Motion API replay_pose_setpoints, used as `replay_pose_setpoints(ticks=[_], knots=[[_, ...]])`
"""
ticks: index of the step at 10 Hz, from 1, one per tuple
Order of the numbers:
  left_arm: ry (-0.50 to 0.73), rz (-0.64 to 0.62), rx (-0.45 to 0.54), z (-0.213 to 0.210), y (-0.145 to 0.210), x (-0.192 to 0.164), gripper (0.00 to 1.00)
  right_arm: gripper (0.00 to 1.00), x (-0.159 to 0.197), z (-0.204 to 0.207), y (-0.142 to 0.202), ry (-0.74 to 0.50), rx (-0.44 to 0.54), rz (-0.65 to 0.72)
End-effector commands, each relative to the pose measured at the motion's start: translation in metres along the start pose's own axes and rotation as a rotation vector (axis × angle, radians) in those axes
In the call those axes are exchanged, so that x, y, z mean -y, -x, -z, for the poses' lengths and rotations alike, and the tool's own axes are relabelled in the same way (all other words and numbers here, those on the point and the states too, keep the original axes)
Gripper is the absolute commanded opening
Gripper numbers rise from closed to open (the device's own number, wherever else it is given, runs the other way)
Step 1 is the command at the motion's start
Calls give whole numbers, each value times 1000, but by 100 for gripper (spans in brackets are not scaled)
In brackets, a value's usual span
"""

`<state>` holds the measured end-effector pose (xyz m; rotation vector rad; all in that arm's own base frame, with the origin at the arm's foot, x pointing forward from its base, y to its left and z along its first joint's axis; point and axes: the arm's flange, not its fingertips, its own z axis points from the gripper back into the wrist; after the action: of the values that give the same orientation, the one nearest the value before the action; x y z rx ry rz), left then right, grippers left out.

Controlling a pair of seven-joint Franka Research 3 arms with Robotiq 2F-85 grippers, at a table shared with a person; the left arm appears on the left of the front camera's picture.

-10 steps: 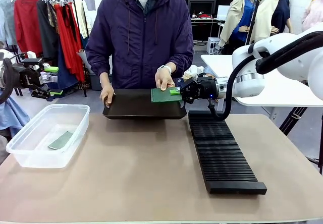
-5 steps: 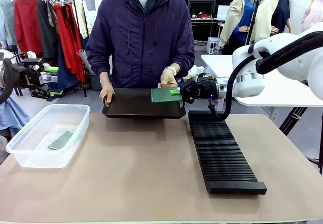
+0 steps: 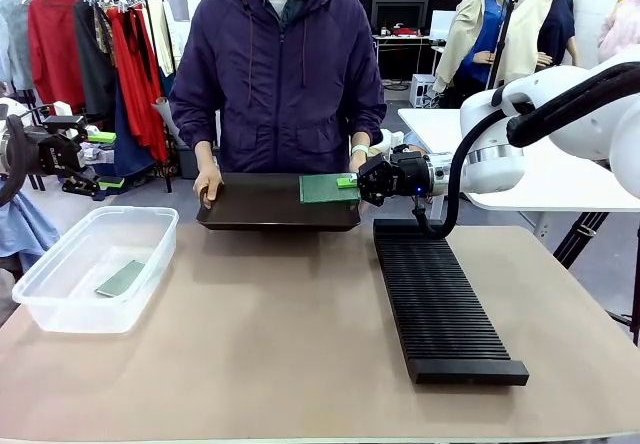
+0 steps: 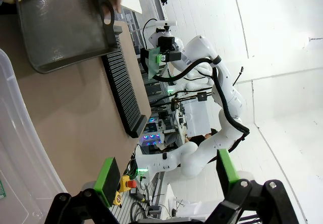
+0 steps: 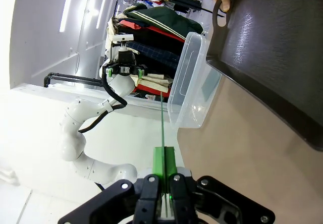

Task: Sort PCBs into racks and boxes based on the side picked up.
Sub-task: If the short side of the Blank PCB is picked up, insert it into the PCB Rack ; if the long side is picked up, place it in the Organizing box.

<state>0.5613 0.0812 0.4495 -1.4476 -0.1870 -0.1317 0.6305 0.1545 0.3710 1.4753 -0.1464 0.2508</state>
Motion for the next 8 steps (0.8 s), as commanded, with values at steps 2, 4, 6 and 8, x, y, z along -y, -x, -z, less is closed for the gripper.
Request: replay_pose_setpoints(ticks=[2, 4, 6, 8], knots=[[3, 8, 0, -1, 1, 2, 100, 0, -1, 1, 0, -4, -2, -1], [3, 8, 0, -1, 1, 2, 100, 0, -1, 1, 0, -4, -2, -1], [3, 8, 0, -1, 1, 2, 100, 0, -1, 1, 0, -4, -2, -1], [3, 8, 0, -1, 1, 2, 100, 0, -3, -10, 2, -23, -5, -43]])
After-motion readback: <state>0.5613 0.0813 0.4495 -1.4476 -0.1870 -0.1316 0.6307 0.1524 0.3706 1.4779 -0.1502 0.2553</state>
